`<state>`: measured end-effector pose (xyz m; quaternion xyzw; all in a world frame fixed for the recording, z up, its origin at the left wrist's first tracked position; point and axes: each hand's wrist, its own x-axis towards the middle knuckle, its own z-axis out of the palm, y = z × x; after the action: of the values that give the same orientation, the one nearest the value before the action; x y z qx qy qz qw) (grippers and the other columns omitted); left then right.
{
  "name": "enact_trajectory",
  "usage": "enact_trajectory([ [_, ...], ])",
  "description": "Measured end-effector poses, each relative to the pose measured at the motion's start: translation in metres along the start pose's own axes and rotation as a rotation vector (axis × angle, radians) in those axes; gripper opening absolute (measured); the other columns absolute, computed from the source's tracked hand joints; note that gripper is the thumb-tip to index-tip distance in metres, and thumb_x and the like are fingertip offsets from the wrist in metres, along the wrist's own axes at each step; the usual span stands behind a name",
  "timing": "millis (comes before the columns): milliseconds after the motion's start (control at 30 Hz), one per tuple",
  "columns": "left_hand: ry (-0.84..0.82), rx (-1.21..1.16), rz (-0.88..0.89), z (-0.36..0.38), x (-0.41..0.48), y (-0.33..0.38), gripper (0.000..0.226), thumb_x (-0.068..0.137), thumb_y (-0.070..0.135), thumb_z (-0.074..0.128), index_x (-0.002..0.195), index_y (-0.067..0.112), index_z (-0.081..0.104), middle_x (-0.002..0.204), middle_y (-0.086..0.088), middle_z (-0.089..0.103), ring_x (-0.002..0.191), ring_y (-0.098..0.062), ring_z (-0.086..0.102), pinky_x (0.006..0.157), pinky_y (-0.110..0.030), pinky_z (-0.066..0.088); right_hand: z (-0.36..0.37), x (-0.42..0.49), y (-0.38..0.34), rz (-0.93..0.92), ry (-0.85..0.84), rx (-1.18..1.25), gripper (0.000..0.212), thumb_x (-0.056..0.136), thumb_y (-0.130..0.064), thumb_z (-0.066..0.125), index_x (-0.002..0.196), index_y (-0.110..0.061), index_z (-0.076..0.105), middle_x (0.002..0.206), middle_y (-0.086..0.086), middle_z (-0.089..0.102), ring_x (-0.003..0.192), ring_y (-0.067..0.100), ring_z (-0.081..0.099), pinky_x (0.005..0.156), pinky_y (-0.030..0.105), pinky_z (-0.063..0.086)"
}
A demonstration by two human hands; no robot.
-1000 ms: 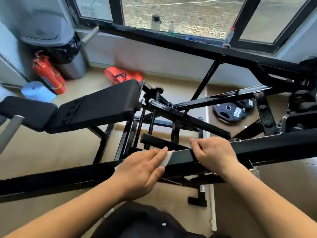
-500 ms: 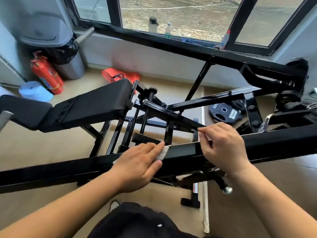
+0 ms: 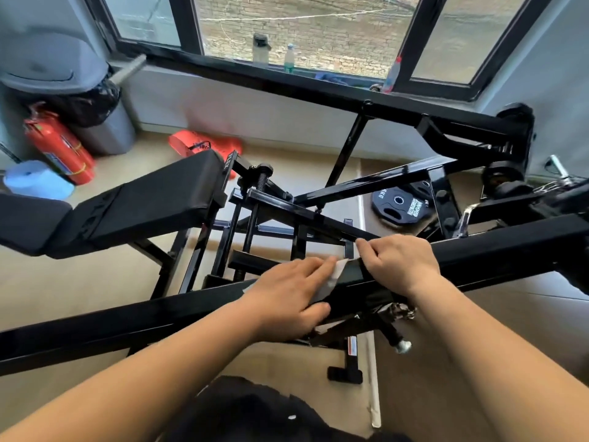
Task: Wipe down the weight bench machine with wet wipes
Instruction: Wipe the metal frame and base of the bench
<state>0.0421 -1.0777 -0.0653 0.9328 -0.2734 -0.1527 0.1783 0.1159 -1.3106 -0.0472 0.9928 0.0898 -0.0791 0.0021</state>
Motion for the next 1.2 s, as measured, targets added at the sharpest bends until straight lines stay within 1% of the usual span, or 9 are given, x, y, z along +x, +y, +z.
enact_trajectory([
  [67, 0.001, 0.005, -0.026, -0.001, -0.013, -0.012, 0.076, 0.104, 0.058, 0.031, 0.165, 0.027, -0.002, 0.161, 0.009, 0.027, 0.143, -0.013, 0.032, 0.118, -0.033, 0.029, 0.009, -0.004, -0.002, 0.003, 0.145, 0.046, 0.060, 0.105, -0.057, 0.028, 0.062, -0.023, 0.051, 0.068, -0.009, 0.061, 0.078, 0.023, 0.066, 0.063, 0.033, 0.038],
  [167, 0.016, 0.043, -0.046, -0.001, 0.008, -0.004, 0.077, 0.102, 0.065, 0.021, 0.164, 0.026, 0.000, 0.155, 0.004, 0.037, 0.138, -0.019, 0.042, 0.112, -0.039, 0.039, 0.013, -0.002, 0.002, -0.004, 0.229, 0.098, 0.056, 0.106, -0.053, 0.032, 0.067, -0.022, 0.056, 0.069, -0.008, 0.063, 0.077, 0.024, 0.065, 0.062, 0.034, 0.033],
  [333, 0.010, -0.005, -0.002, 0.004, 0.066, 0.031, 0.077, 0.097, 0.069, 0.033, 0.160, 0.029, 0.012, 0.139, -0.002, 0.053, 0.127, -0.027, 0.053, 0.099, -0.046, 0.048, 0.020, -0.003, 0.005, -0.016, 0.366, 0.132, 0.058, 0.102, -0.051, 0.027, 0.073, -0.019, 0.066, 0.075, 0.005, 0.073, 0.076, 0.037, 0.066, 0.065, 0.035, 0.030],
  [567, 0.019, -0.189, -0.024, 0.000, 0.028, -0.003, 0.055, 0.109, 0.051, 0.021, 0.162, 0.038, 0.018, 0.163, 0.019, 0.032, 0.144, -0.009, 0.040, 0.114, -0.036, 0.038, 0.026, 0.001, 0.007, 0.044, 0.402, 0.165, 0.052, 0.101, -0.047, 0.033, 0.072, -0.019, 0.066, 0.069, 0.000, 0.070, 0.069, 0.032, 0.065, 0.060, 0.033, 0.032],
  [700, -0.032, -0.138, -0.053, -0.003, 0.061, 0.013, 0.051, 0.108, 0.053, 0.019, 0.155, 0.036, 0.031, 0.152, 0.008, 0.050, 0.130, -0.023, 0.056, 0.101, -0.043, 0.048, 0.027, 0.000, 0.006, 0.064, 0.419, 0.183, 0.047, 0.101, -0.041, 0.039, 0.066, -0.019, 0.061, 0.063, -0.002, 0.066, 0.062, 0.031, 0.062, 0.059, 0.032, 0.033],
  [833, -0.091, -0.177, -0.005, -0.010, 0.090, 0.030, 0.038, 0.108, 0.049, 0.022, 0.126, 0.028, 0.048, 0.125, -0.002, 0.067, 0.105, -0.032, 0.065, 0.085, -0.046, 0.052, 0.025, -0.004, 0.002, 0.095, 0.460, 0.118, 0.045, 0.098, -0.036, 0.041, 0.064, -0.020, 0.064, 0.063, 0.001, 0.068, 0.060, 0.030, 0.062, 0.069, 0.037, 0.045],
  [967, -0.062, -0.201, 0.044, -0.009, 0.061, 0.010, 0.047, 0.107, 0.055, 0.022, 0.148, 0.034, 0.031, 0.124, 0.007, 0.060, 0.102, -0.020, 0.062, 0.086, -0.042, 0.052, 0.027, -0.005, 0.005, 0.203, 0.409, 0.086, 0.041, 0.099, -0.035, 0.042, 0.069, -0.023, 0.067, 0.068, -0.003, 0.068, 0.069, 0.023, 0.060, 0.101, 0.045, 0.042],
  [1067, -0.084, -0.098, 0.064, -0.006, 0.035, -0.007, 0.062, 0.106, 0.057, 0.018, 0.161, 0.031, 0.006, 0.136, 0.011, 0.048, 0.111, -0.013, 0.055, 0.092, -0.037, 0.050, 0.027, -0.004, 0.006, 0.188, 0.431, 0.146, 0.037, 0.099, -0.035, 0.044, 0.072, -0.025, 0.068, 0.068, -0.008, 0.066, 0.067, 0.017, 0.058, 0.094, 0.037, 0.041],
  [1200, -0.078, -0.127, 0.060, -0.007, 0.069, 0.014, 0.062, 0.107, 0.053, 0.021, 0.161, 0.024, 0.012, 0.140, 0.001, 0.050, 0.116, -0.022, 0.057, 0.095, -0.044, 0.051, 0.024, -0.004, 0.005, 0.171, 0.443, 0.183, 0.041, 0.101, -0.038, 0.039, 0.080, -0.025, 0.071, 0.069, -0.006, 0.068, 0.065, 0.017, 0.060, 0.085, 0.032, 0.036],
])
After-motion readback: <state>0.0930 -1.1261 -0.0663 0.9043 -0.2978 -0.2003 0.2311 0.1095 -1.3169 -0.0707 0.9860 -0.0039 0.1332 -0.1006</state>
